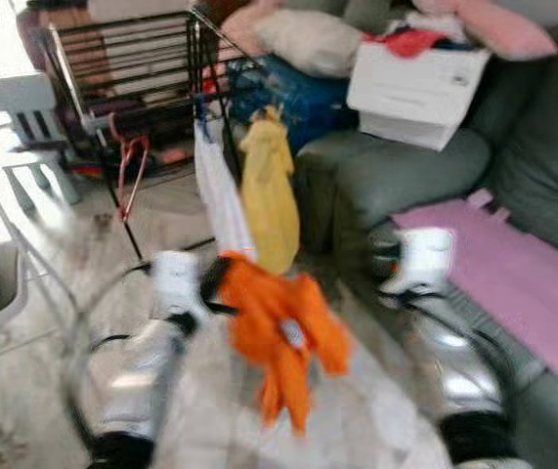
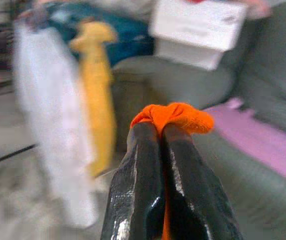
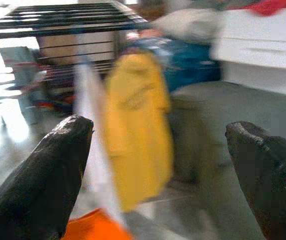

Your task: Hang hanger

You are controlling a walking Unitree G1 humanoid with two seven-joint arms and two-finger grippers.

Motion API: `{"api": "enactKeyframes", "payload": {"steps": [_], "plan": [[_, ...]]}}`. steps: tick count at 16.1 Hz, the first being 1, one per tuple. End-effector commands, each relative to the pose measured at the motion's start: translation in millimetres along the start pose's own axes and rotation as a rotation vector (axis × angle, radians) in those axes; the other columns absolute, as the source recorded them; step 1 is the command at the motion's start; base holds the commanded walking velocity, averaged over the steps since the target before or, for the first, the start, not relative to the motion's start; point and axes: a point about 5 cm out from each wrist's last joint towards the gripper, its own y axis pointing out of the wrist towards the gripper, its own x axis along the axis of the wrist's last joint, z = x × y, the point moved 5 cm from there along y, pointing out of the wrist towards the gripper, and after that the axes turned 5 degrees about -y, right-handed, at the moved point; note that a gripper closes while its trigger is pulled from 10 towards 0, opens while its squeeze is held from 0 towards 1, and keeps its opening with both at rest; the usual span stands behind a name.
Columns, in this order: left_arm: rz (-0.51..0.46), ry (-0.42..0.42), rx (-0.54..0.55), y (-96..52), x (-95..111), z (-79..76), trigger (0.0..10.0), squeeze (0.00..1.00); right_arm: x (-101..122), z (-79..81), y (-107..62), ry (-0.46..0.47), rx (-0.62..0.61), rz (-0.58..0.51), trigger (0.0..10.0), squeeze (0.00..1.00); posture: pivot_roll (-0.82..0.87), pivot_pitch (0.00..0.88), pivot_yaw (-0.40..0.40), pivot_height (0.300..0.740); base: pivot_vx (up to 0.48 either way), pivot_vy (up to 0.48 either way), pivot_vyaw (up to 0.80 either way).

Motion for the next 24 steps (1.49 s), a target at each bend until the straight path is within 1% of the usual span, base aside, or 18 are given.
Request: {"api": "enactKeyframes", "payload": {"steps": [1,3,5,7,8,10,12,13,14,15,16,17,18,19,20,21,22,24], "plan": [[-0.022,0.009,-0.022,6.1,6.5,-9.3,10.0,0.00,6.2,-11.2,-0.8,-0.024,-0.020,-0.017,10.0,0.00,-0.18,0.000,0.054,0.740,0.000,0.476,0.00],[-0.024,0.019,-0.019,5.9,6.8,-8.8,10.0,0.00,6.3,-8.5,-1.0,-0.023,-0.009,-0.020,10.0,0.00,-0.17,0.000,0.057,0.740,0.000,0.476,0.00],[-0.023,0.026,-0.011,5.9,5.7,-7.6,10.0,0.00,5.7,-6.4,-2.1,-0.033,-0.001,-0.019,10.0,0.00,-0.18,0.000,0.059,0.740,0.000,0.480,0.80],[-0.045,0.041,0.026,5.6,7.8,-2.6,10.0,0.00,4.8,-6.5,-3.1,-0.024,-0.005,-0.019,10.0,0.00,-0.18,0.000,0.062,0.740,0.000,0.478,0.79],[-0.058,0.037,0.053,5.8,9.3,2.2,10.0,0.00,4.8,-6.7,-3.2,-0.026,-0.006,-0.018,10.0,0.00,-0.18,0.000,0.062,0.740,0.000,0.480,0.74],[-0.064,0.039,0.076,6.2,9.8,6.7,10.0,0.00,4.8,-7.7,-3.9,-0.024,-0.012,-0.019,10.0,0.00,-0.18,0.000,0.063,0.740,0.000,0.474,0.20],[-0.075,0.052,0.057,7.7,12.0,3.4,10.0,0.00,4.4,-8.4,-4.3,-0.021,-0.016,-0.017,10.0,0.00,-0.18,0.000,0.061,0.740,0.120,0.437,0.00],[-0.076,0.044,0.054,8.3,12.2,2.8,10.0,0.00,4.5,-8.5,-4.4,-0.020,-0.017,-0.017,10.0,0.00,-0.18,0.000,0.061,0.740,0.277,0.386,0.00],[-0.076,0.032,0.072,9.7,12.6,5.2,10.0,0.00,4.7,-8.5,-4.3,-0.021,-0.018,-0.017,10.0,0.00,-0.18,0.000,0.061,0.740,0.000,0.000,0.00],[-0.035,0.076,0.110,12.8,8.9,10.4,10.0,0.00,5.8,-8.5,-4.1,-0.020,-0.019,-0.018,10.0,0.00,-0.16,0.000,0.058,0.740,0.000,0.000,0.00],[-0.067,0.094,0.069,11.9,14.3,6.0,10.0,0.00,6.7,-8.0,-3.5,-0.022,-0.016,-0.020,10.0,0.00,-0.16,0.000,0.056,0.740,0.000,0.000,0.00],[-0.067,0.118,0.036,10.7,16.3,3.1,10.0,0.00,8.4,-6.8,-2.8,-0.024,-0.009,-0.023,10.0,0.00,-0.15,0.000,0.056,0.740,0.000,0.000,0.00],[-0.082,0.129,0.053,7.9,19.7,6.6,10.0,0.00,10.6,-5.3,-2.3,-0.033,0.001,-0.030,10.0,0.00,-0.14,0.000,0.056,0.740,0.000,0.000,0.00],[-0.110,0.126,0.088,2.1,23.4,12.3,10.0,0.00,13.5,-3.4,-2.4,-0.039,0.008,-0.038,10.0,0.00,-0.13,0.000,0.054,0.740,0.000,0.000,0.00],[-0.115,0.122,0.095,0.8,23.6,13.1,10.0,0.00,14.0,-3.2,-2.6,-0.042,0.010,-0.039,10.0,0.00,-0.14,0.000,0.052,0.740,0.000,0.000,0.00],[-0.120,0.126,0.119,-3.3,21.1,15.2,10.0,0.00,12.4,-3.4,-4.1,-0.047,0.009,-0.035,10.0,0.00,-0.14,0.000,0.047,0.740,0.000,0.000,0.00],[-0.114,0.113,0.136,-6.2,15.3,16.1,10.0,0.00,10.0,-3.2,-5.8,-0.050,0.008,-0.028,10.0,0.00,-0.14,0.000,0.038,0.740,0.000,0.000,0.00],[-0.112,0.090,0.123,-6.9,11.3,11.2,10.0,0.00,7.1,-4.5,-7.9,-0.050,0.003,-0.019,10.0,0.00,-0.14,0.000,0.023,0.740,0.000,0.000,0.00]]}}
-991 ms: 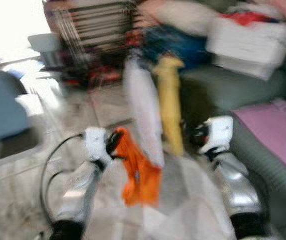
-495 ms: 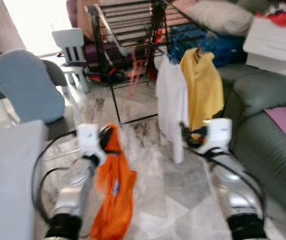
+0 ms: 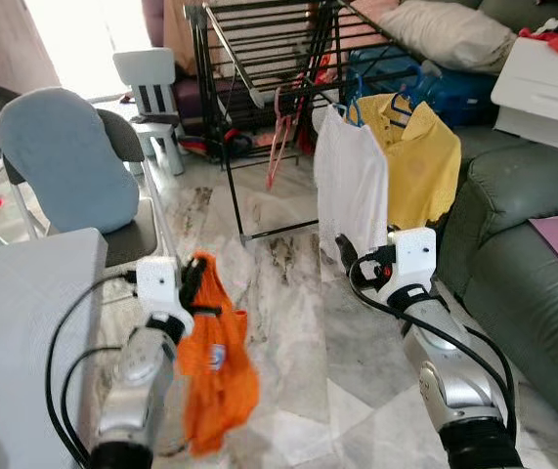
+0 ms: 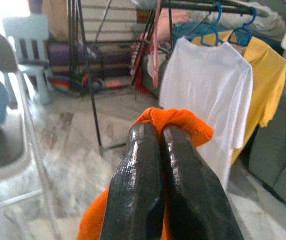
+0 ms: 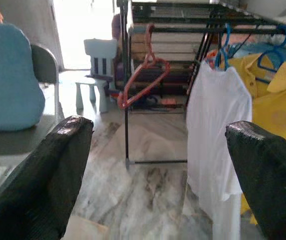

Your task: Hang hanger

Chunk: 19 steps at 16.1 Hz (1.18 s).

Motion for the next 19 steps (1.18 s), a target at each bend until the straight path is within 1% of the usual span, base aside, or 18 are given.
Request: {"api": "enactKeyframes", "payload": {"steps": [1,2,4,6,8,11,12,18,19], "plan": [[-0.056,0.011,-0.028,3.7,14.3,-6.6,10.0,0.00,0.8,-2.2,-1.1,-0.005,-0.005,0.003,10.0,0.00,-0.14,0.000,0.009,0.740,0.289,0.000,0.00],[-0.062,0.013,-0.041,6.4,16.4,-10.6,10.0,0.00,-2.6,-1.7,-1.8,-0.004,-0.005,0.013,10.0,0.00,-0.14,0.000,0.015,0.740,0.304,0.000,0.00],[-0.069,0.003,-0.045,10.3,19.7,-12.5,10.0,0.00,-1.2,0.8,-0.5,-0.003,-0.003,0.009,10.0,0.00,-0.15,0.000,0.022,0.740,0.319,0.000,0.00],[-0.079,-0.008,-0.057,12.4,22.4,-18.1,10.0,0.00,-0.6,-0.6,-0.4,-0.008,-0.009,0.006,10.0,0.00,-0.15,0.000,0.029,0.740,0.334,0.000,0.00],[-0.078,-0.015,-0.058,13.3,20.7,-20.5,10.0,0.00,-1.4,-2.4,-0.5,-0.013,-0.012,0.008,10.0,0.00,-0.16,0.000,0.028,0.740,0.354,0.000,0.00],[-0.074,-0.027,-0.061,13.7,18.5,-24.4,10.0,0.00,0.8,-4.8,1.7,-0.019,-0.015,0.003,10.0,0.00,-0.15,0.000,0.023,0.740,0.385,0.000,0.61],[-0.074,-0.027,-0.062,14.0,18.9,-24.7,10.0,0.00,0.8,-4.9,1.9,-0.018,-0.016,0.003,10.0,0.00,-0.15,0.000,0.022,0.740,0.480,0.000,0.50],[-0.082,-0.029,-0.064,16.9,22.0,-24.9,10.0,0.00,2.2,-2.9,5.2,-0.016,-0.010,-0.004,10.0,0.00,-0.15,0.000,0.025,0.740,0.480,0.000,0.00],[-0.082,-0.029,-0.061,17.4,22.0,-24.6,10.0,0.00,2.3,-3.4,5.1,-0.020,-0.010,-0.004,10.0,0.00,-0.16,0.000,0.026,0.740,0.472,0.000,0.48]]}}
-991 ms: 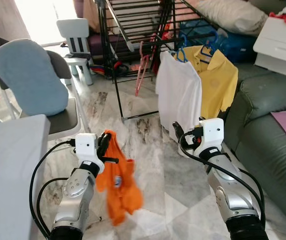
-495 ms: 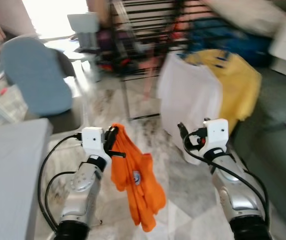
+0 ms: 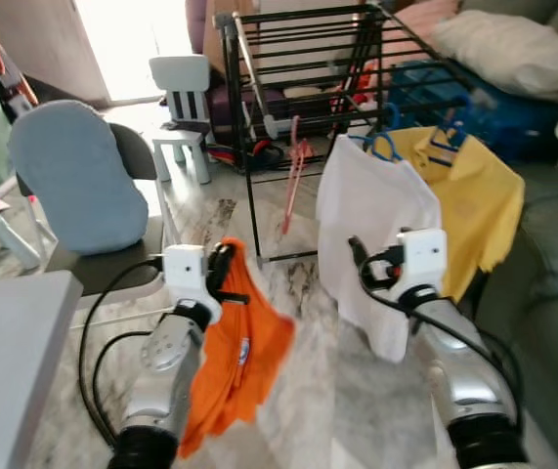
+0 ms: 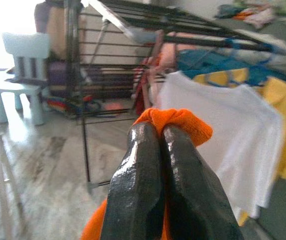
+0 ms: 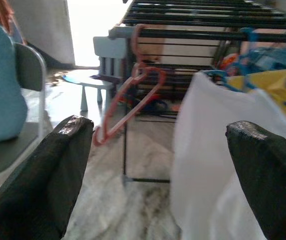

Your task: Hang hanger

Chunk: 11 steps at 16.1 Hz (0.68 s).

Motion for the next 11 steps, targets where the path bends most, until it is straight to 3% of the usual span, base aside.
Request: {"api": "enactKeyframes", "payload": {"steps": [1,4,7,11], "plan": [[-0.033,0.012,-0.003,4.7,9.3,-1.7,10.0,0.00,5.2,-8.3,0.2,-0.018,-0.020,-0.018,10.0,0.00,-0.16,0.000,0.027,0.740,0.472,0.000,0.54],[-0.031,0.006,-0.006,5.5,9.0,-2.4,10.0,0.00,5.3,-8.9,0.3,-0.016,-0.023,-0.018,10.0,0.00,-0.16,0.000,0.029,0.740,0.451,0.000,0.44],[-0.023,0.001,-0.005,5.5,7.8,-1.7,10.0,0.00,4.8,-8.7,0.5,-0.013,-0.023,-0.016,10.0,0.00,-0.16,0.000,0.029,0.740,0.432,0.000,0.00],[-0.010,-0.001,-0.006,5.4,5.2,-2.4,10.0,0.00,3.0,-8.2,-0.2,-0.007,-0.021,-0.010,10.0,0.00,-0.16,0.000,0.027,0.740,0.313,0.360,0.00]]}}
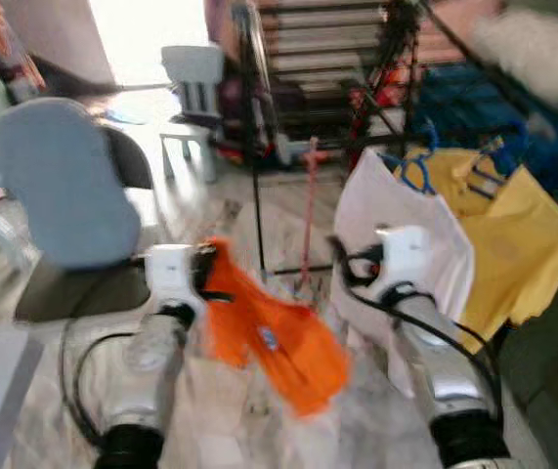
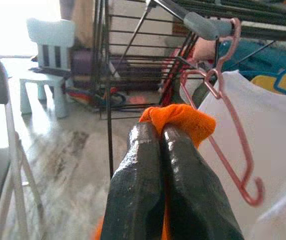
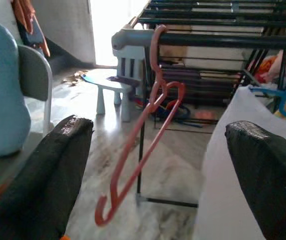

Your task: Hang hanger

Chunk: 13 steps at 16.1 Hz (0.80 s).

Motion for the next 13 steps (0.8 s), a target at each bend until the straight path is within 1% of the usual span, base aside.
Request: {"api": "enactKeyframes", "payload": {"steps": [1,3,7,9,11,12,13], "plan": [[-0.023,-0.002,-0.036,4.8,5.6,-13.3,10.0,0.00,-0.6,-15.2,-3.8,-0.007,-0.043,0.001,10.0,0.00,-0.16,0.000,0.027,0.740,0.289,0.386,0.00],[-0.023,0.000,-0.045,4.8,5.0,-15.8,10.0,0.00,-0.8,-14.4,-3.5,-0.023,-0.041,0.003,10.0,0.00,-0.16,0.000,0.028,0.740,0.298,0.377,0.00],[-0.003,-0.027,-0.051,5.0,1.8,-18.1,10.0,0.00,-9.6,-16.3,-3.5,-0.028,-0.064,0.051,10.0,0.00,-0.15,0.000,0.028,0.740,0.300,0.374,0.00],[-0.004,-0.009,-0.056,4.9,1.8,-19.1,10.0,0.00,-15.4,-16.0,-2.8,-0.055,-0.063,0.086,10.0,0.00,-0.15,0.000,0.028,0.740,0.000,0.420,0.00],[-0.002,-0.010,-0.060,4.9,1.2,-20.5,10.0,0.00,-15.1,-16.4,-1.8,-0.080,-0.075,0.089,10.0,0.00,-0.15,0.000,0.027,0.740,0.000,0.418,0.00],[0.002,-0.009,-0.062,4.7,0.2,-22.1,10.0,0.00,-13.5,-21.6,-1.3,-0.133,-0.110,0.082,10.0,0.00,-0.15,0.000,0.026,0.740,0.277,0.371,0.00],[0.007,-0.006,-0.065,4.6,-0.8,-23.1,10.0,0.00,-13.0,-26.9,-1.0,-0.140,-0.140,0.076,10.0,0.00,-0.15,0.000,0.025,0.740,0.000,0.000,0.00]]}}
